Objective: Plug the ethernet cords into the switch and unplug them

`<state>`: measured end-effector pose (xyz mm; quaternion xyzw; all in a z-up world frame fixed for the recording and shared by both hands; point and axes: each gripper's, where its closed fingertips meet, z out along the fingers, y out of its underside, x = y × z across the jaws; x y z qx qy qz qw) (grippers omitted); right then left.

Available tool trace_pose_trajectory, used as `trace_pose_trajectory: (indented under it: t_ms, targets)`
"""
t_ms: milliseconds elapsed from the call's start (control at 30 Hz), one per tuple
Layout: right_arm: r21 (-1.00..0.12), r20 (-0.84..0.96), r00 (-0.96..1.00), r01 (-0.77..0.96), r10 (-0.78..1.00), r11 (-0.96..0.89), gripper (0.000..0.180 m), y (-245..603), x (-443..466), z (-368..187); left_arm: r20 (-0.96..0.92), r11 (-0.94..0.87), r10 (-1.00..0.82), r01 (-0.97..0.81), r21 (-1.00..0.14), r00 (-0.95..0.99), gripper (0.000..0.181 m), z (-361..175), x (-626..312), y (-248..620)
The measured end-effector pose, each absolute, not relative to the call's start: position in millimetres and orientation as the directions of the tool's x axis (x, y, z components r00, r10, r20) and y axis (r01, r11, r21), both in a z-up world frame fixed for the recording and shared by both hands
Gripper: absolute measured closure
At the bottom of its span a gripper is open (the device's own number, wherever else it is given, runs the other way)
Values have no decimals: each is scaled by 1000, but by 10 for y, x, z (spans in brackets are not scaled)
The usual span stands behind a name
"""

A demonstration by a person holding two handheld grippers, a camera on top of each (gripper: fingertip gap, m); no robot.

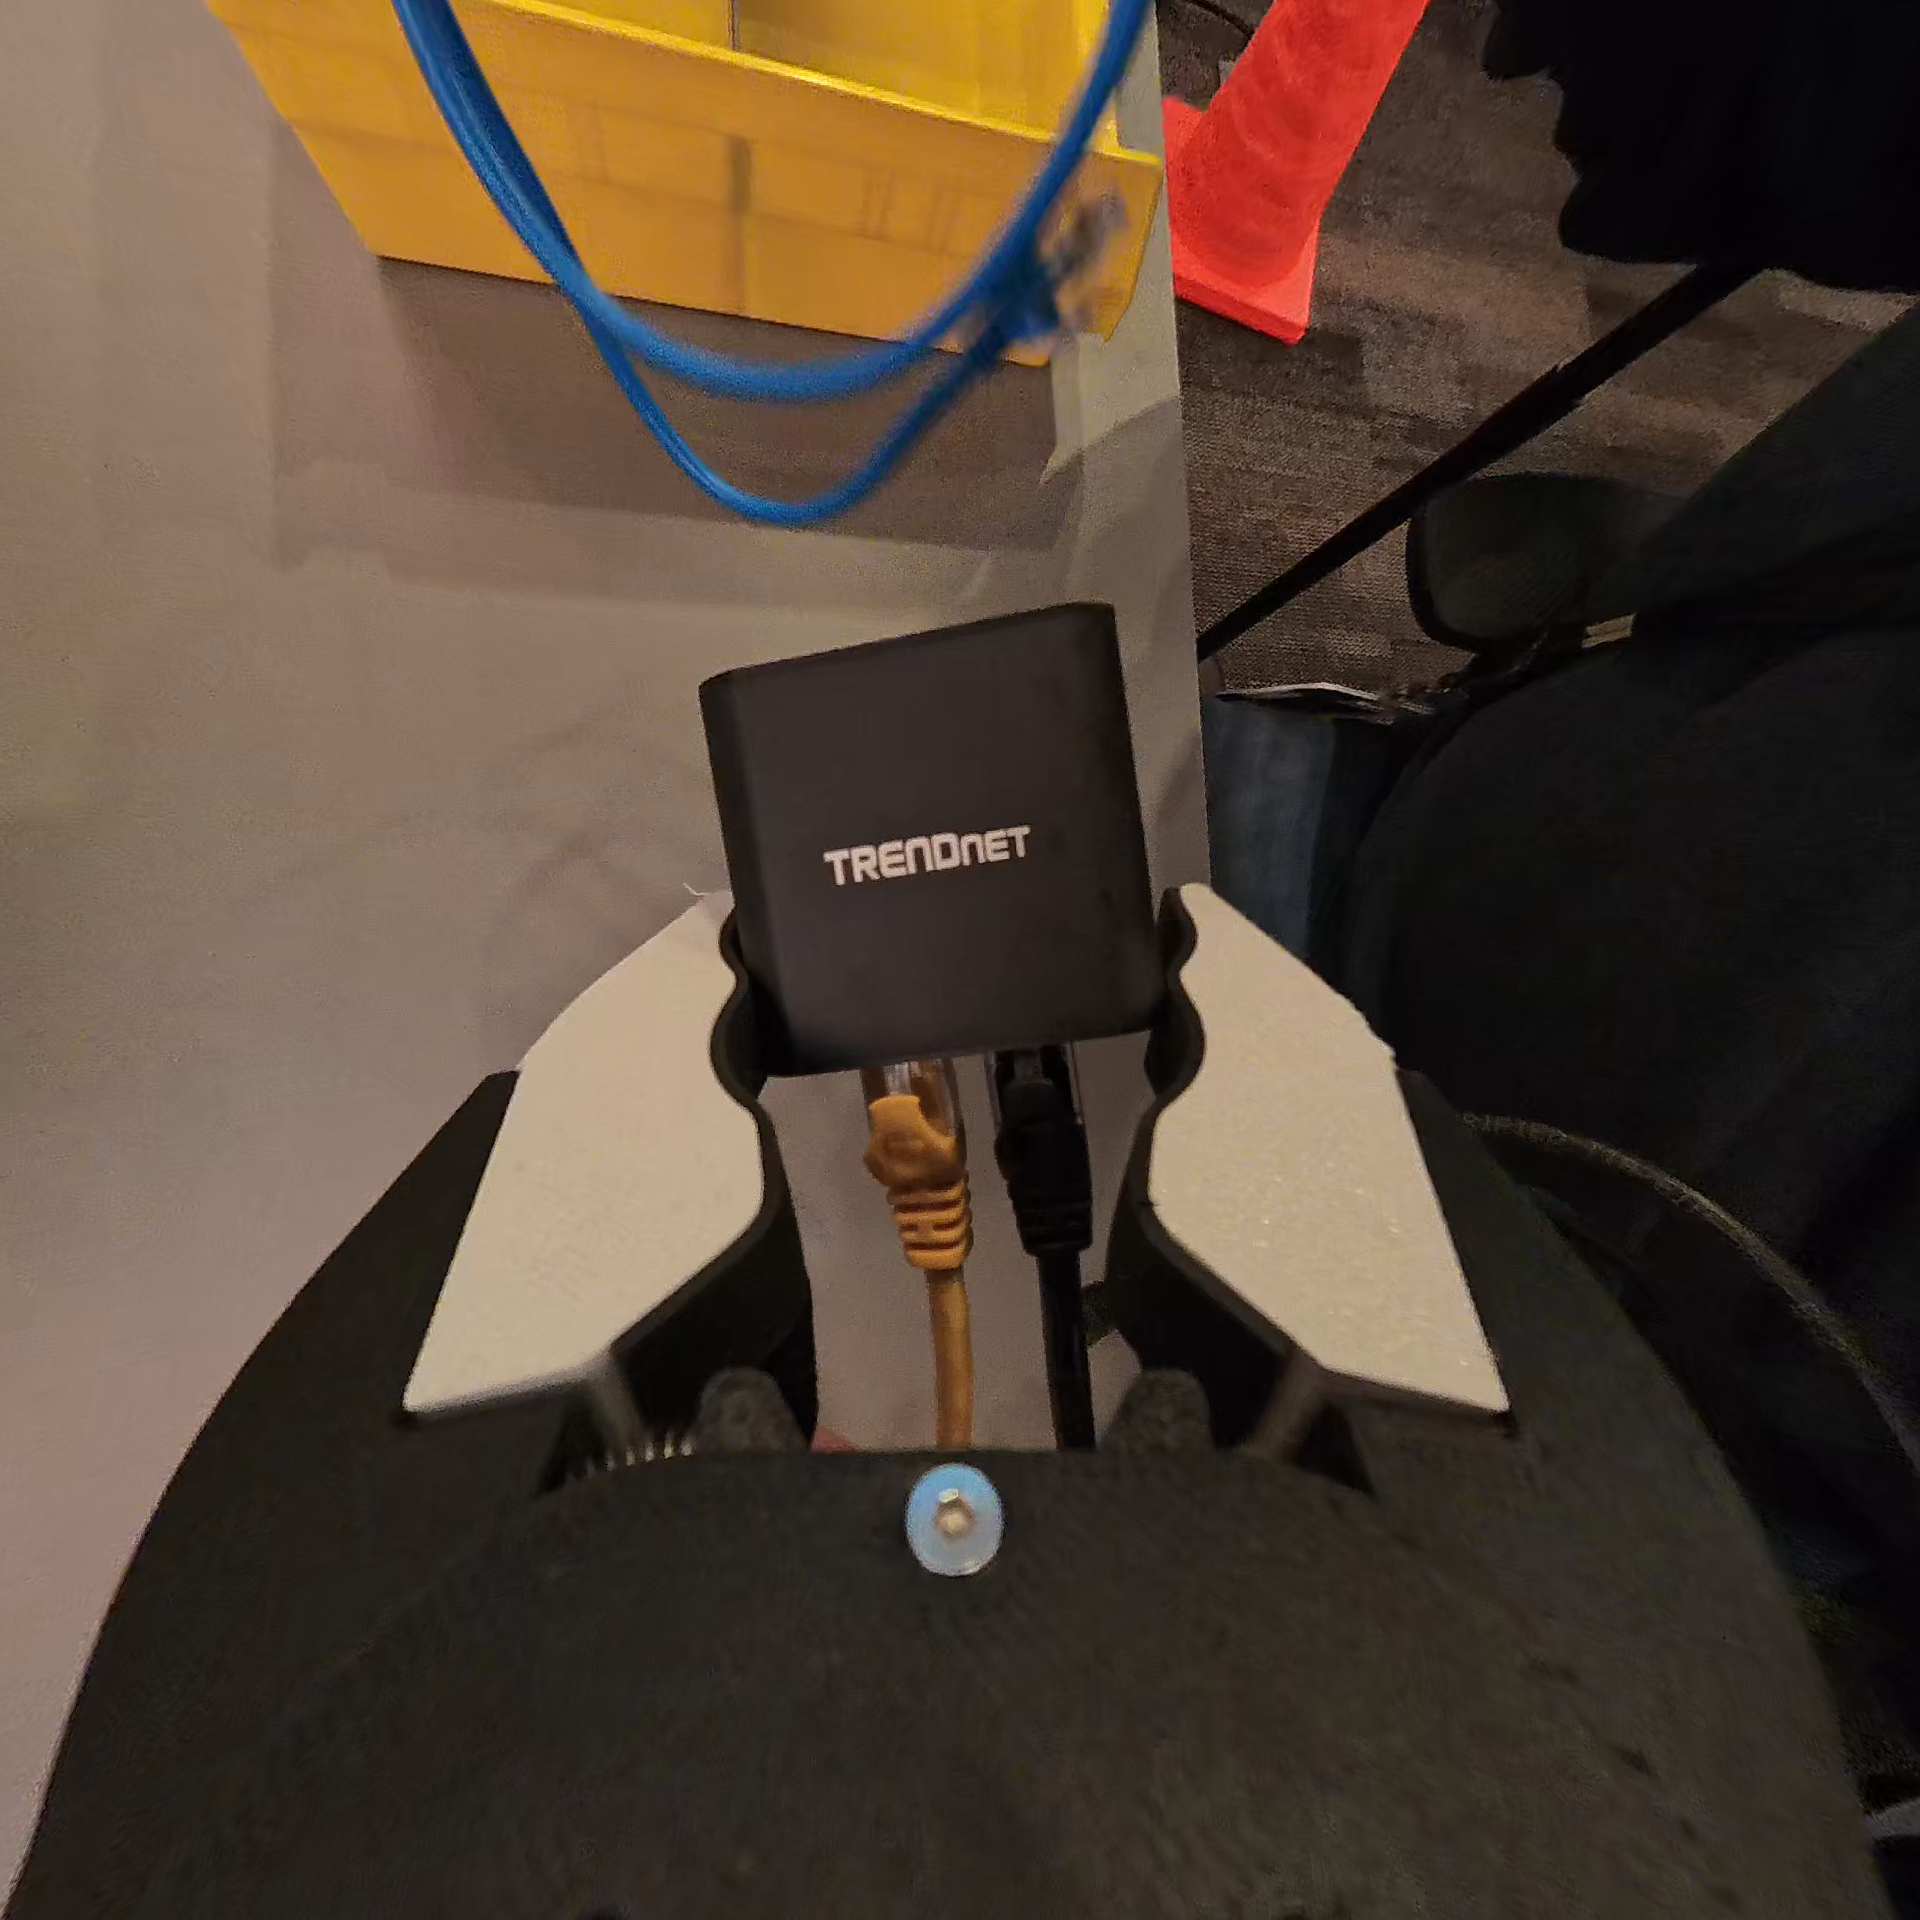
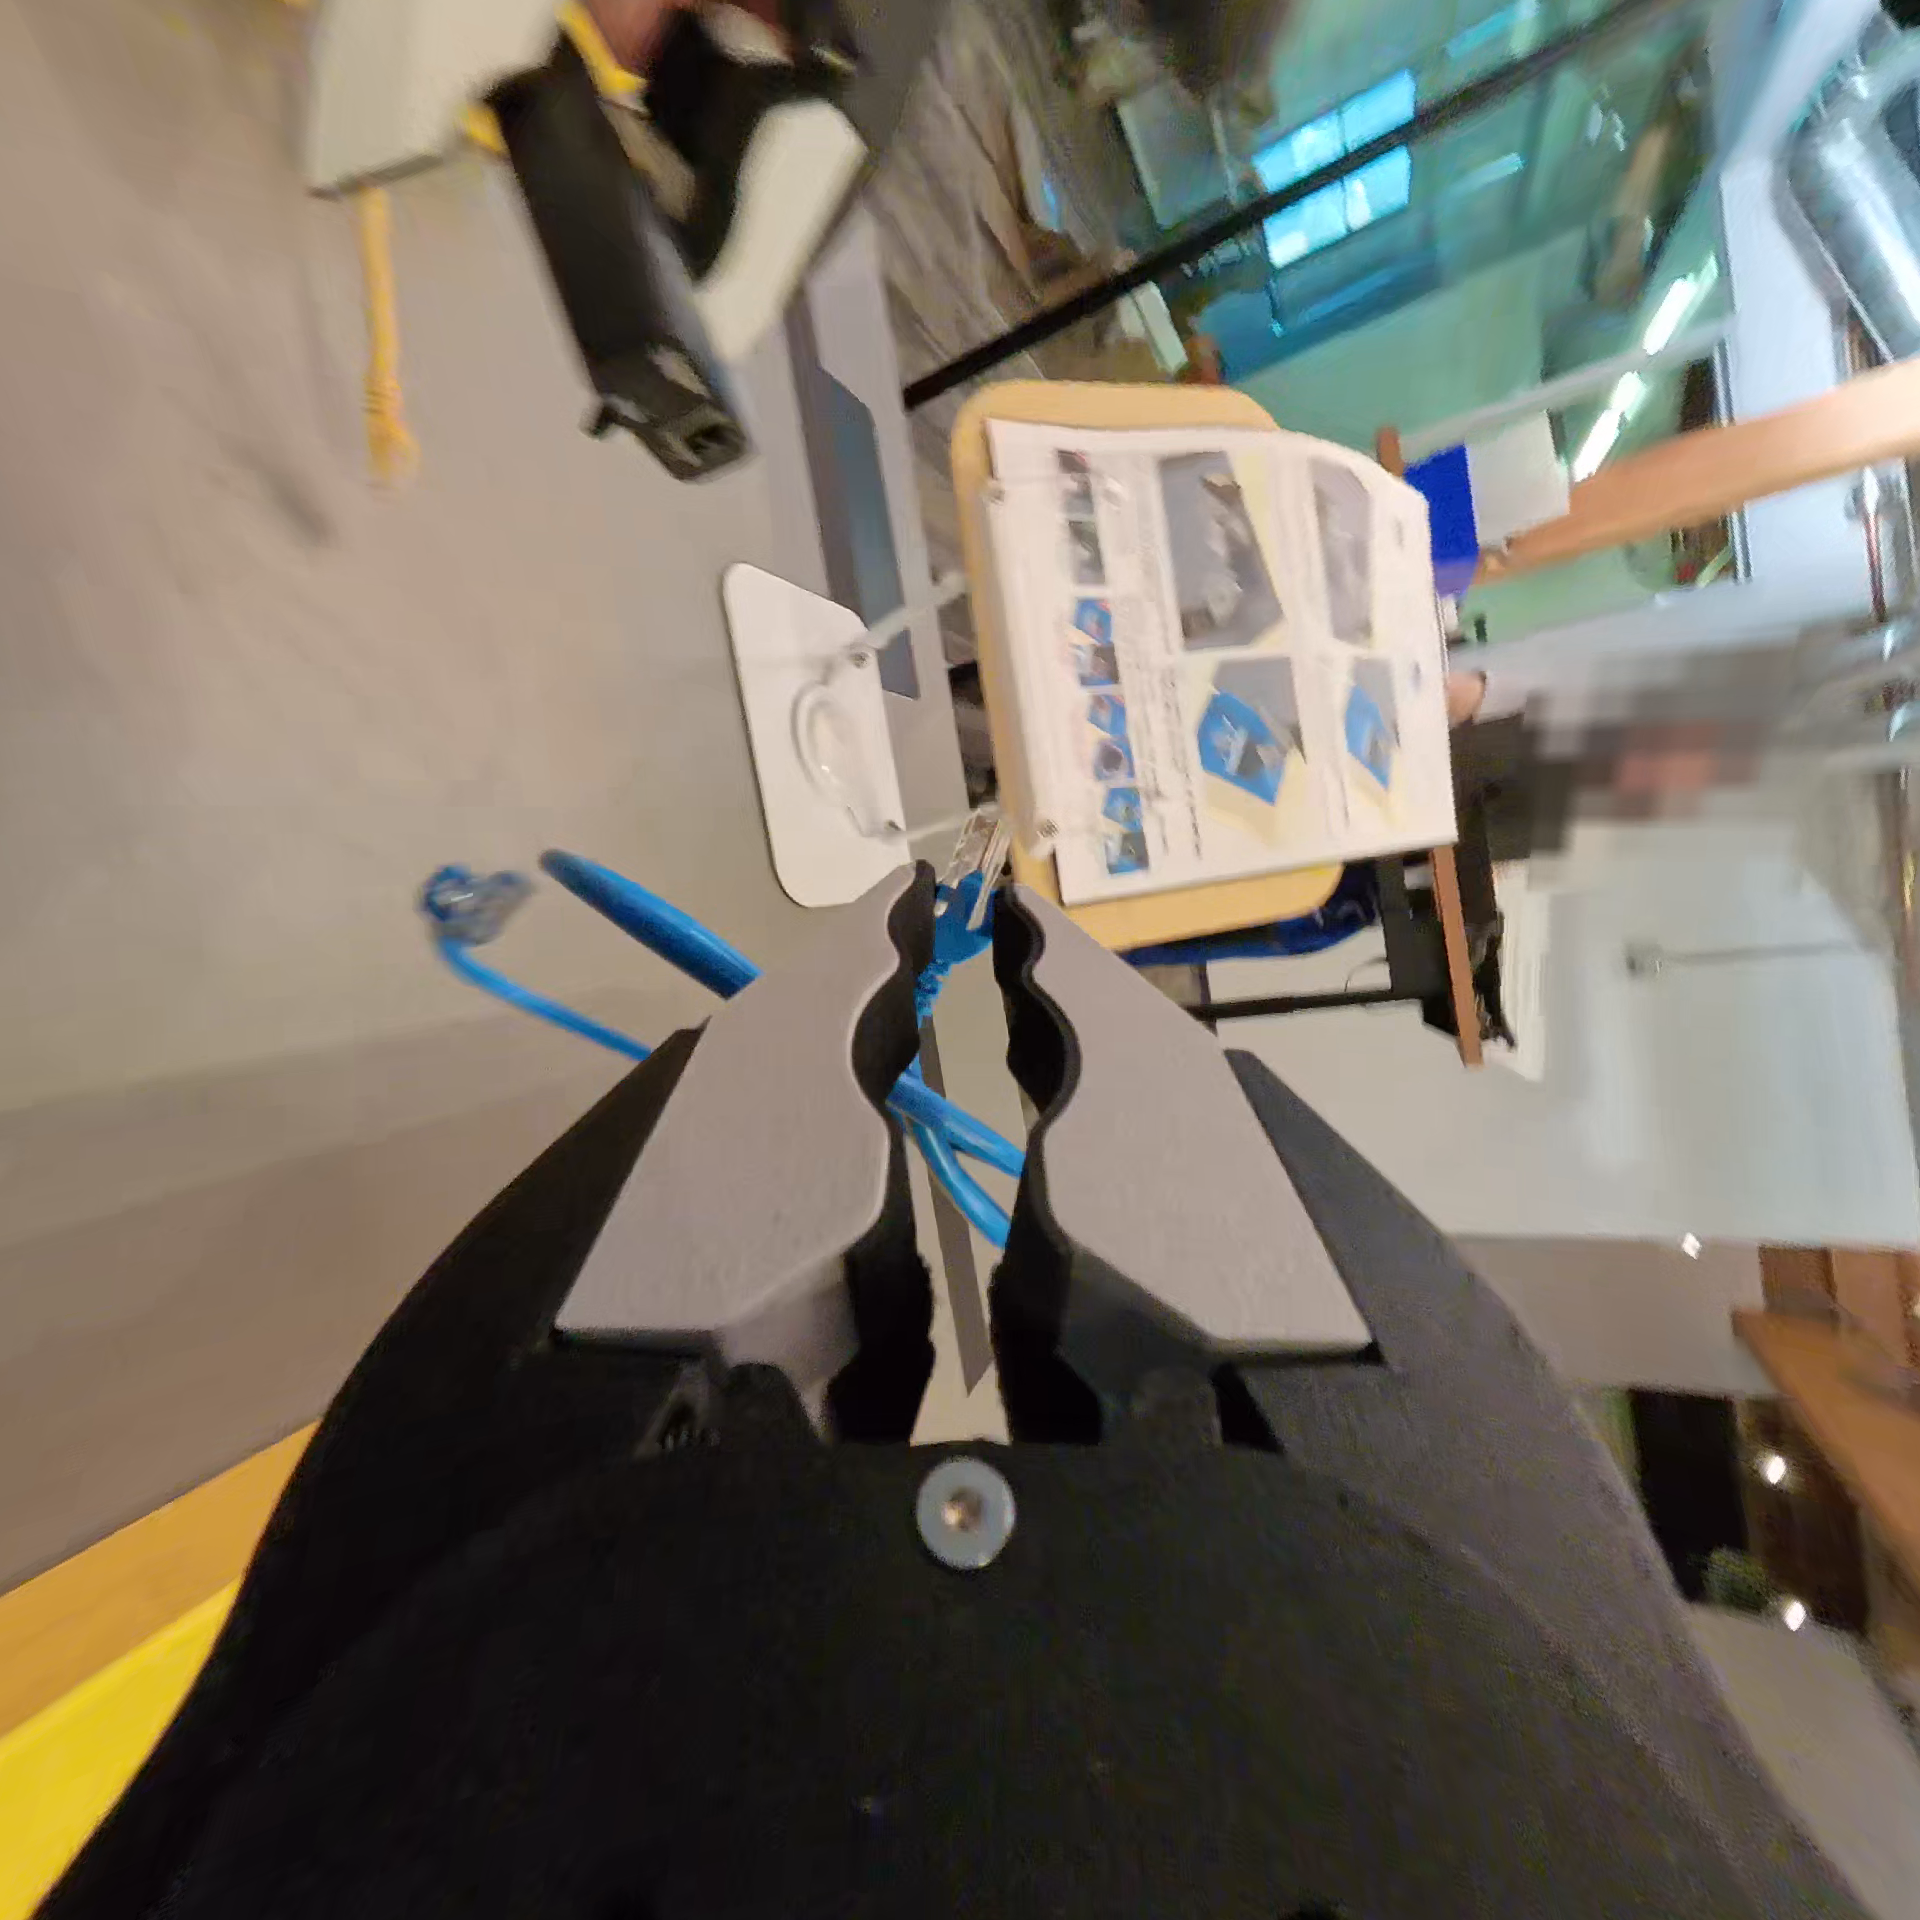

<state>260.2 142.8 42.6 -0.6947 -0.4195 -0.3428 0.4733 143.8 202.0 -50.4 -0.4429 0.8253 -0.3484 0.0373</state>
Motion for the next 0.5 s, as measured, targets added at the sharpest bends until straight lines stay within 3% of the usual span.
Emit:
trace_pose_trajectory:
  t_ms: [267,500]
  targets:
    - [-515,814,574,783,86,-349,169,845,3369,1017,203,360,-794,-713,-602,-572,108,-659,1325,2110]
    - [-515,662,738,574,129,-637,170,236,3824,412,204,352,-803,-722,-596,-559,108,-759,1300,2173]
